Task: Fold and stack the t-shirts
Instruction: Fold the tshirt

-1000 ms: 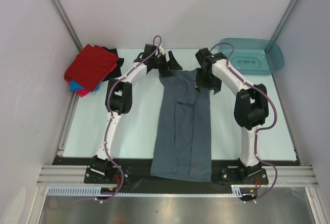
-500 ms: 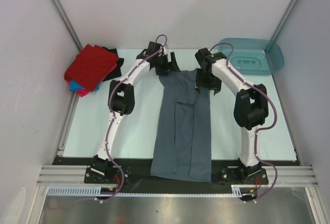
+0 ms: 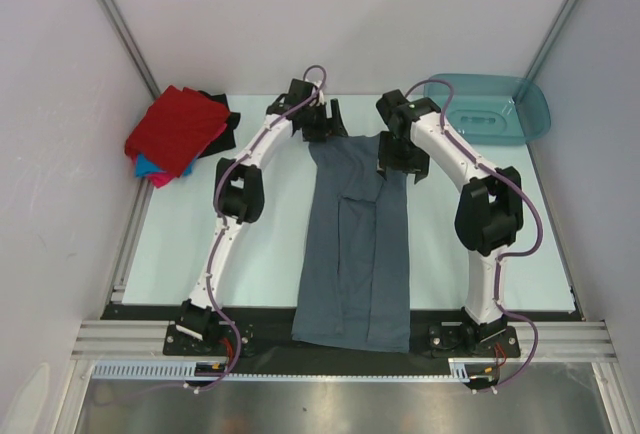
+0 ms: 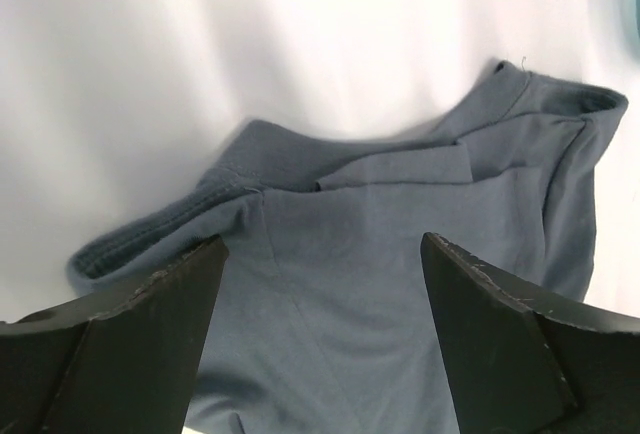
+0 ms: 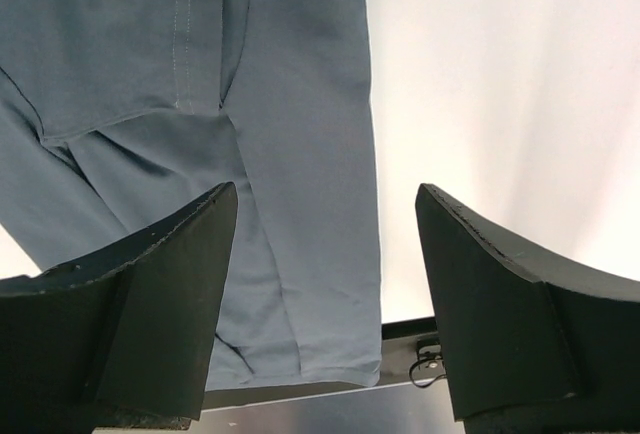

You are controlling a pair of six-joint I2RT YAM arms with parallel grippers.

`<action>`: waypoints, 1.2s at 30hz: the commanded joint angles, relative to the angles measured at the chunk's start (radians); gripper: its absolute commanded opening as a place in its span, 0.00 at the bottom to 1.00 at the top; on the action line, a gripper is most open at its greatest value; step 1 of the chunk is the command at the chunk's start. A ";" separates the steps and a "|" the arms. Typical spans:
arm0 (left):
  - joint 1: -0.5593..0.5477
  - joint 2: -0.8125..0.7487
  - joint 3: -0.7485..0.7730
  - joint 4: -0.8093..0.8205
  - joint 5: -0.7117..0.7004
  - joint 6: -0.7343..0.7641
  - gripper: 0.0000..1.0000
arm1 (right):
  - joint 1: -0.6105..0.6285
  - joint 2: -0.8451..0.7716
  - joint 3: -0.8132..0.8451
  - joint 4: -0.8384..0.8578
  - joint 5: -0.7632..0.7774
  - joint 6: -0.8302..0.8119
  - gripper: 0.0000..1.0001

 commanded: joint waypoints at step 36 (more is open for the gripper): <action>0.134 -0.657 -0.416 -0.027 -0.026 -0.045 1.00 | -0.227 0.409 0.287 0.630 -0.839 0.211 0.44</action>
